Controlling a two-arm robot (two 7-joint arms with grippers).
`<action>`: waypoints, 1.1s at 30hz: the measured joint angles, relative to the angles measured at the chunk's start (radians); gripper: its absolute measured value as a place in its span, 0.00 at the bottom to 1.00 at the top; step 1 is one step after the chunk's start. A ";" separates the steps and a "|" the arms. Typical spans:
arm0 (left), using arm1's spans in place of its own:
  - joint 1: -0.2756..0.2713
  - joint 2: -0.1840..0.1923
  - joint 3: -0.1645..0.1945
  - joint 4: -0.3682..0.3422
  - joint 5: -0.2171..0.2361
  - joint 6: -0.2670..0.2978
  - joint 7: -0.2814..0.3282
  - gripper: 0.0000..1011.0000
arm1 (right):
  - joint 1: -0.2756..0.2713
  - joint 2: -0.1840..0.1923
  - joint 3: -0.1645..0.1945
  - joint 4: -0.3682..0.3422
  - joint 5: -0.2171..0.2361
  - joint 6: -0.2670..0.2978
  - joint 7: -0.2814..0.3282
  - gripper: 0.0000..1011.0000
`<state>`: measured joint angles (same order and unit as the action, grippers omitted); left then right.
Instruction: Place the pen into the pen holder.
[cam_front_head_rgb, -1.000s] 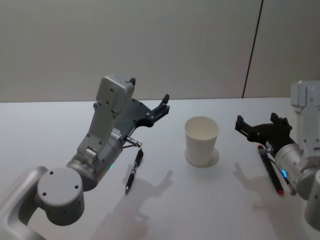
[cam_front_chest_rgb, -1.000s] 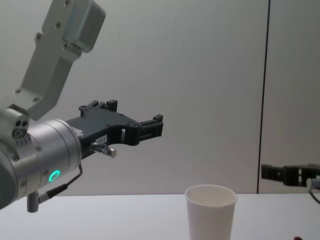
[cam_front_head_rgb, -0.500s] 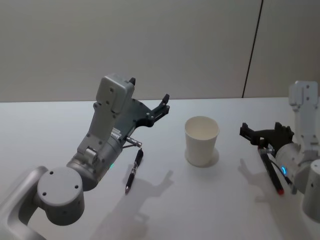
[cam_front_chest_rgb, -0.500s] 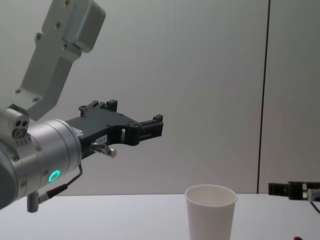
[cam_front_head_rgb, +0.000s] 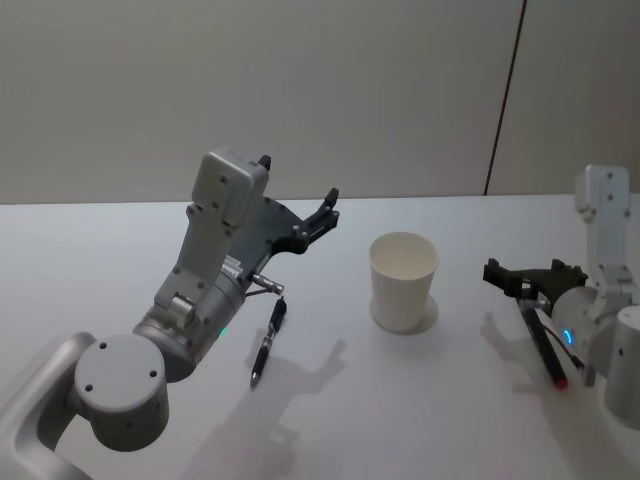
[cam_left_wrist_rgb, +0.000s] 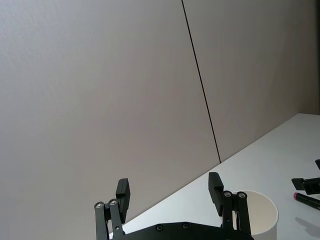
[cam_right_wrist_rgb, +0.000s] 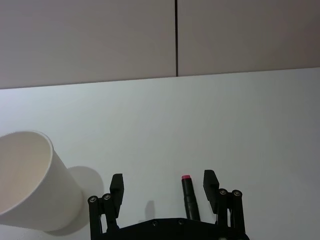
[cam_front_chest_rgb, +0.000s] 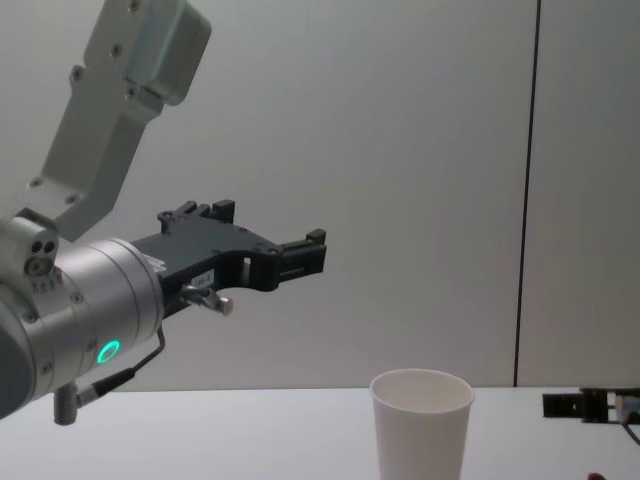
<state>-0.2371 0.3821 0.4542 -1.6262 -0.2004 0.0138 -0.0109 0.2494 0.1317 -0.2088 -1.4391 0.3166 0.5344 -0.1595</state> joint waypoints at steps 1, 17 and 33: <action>0.000 0.000 0.000 0.000 0.000 0.000 0.000 0.99 | 0.003 -0.001 0.000 0.006 -0.001 0.002 0.002 0.99; 0.000 0.000 0.000 0.000 0.000 0.000 0.000 0.99 | 0.082 -0.023 -0.003 0.157 -0.059 0.034 0.042 0.99; 0.000 0.000 0.000 0.000 0.000 0.000 0.000 0.99 | 0.126 -0.033 0.014 0.262 -0.059 0.052 0.055 0.97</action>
<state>-0.2371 0.3821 0.4542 -1.6262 -0.2004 0.0138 -0.0109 0.3757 0.0987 -0.1951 -1.1775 0.2576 0.5864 -0.1048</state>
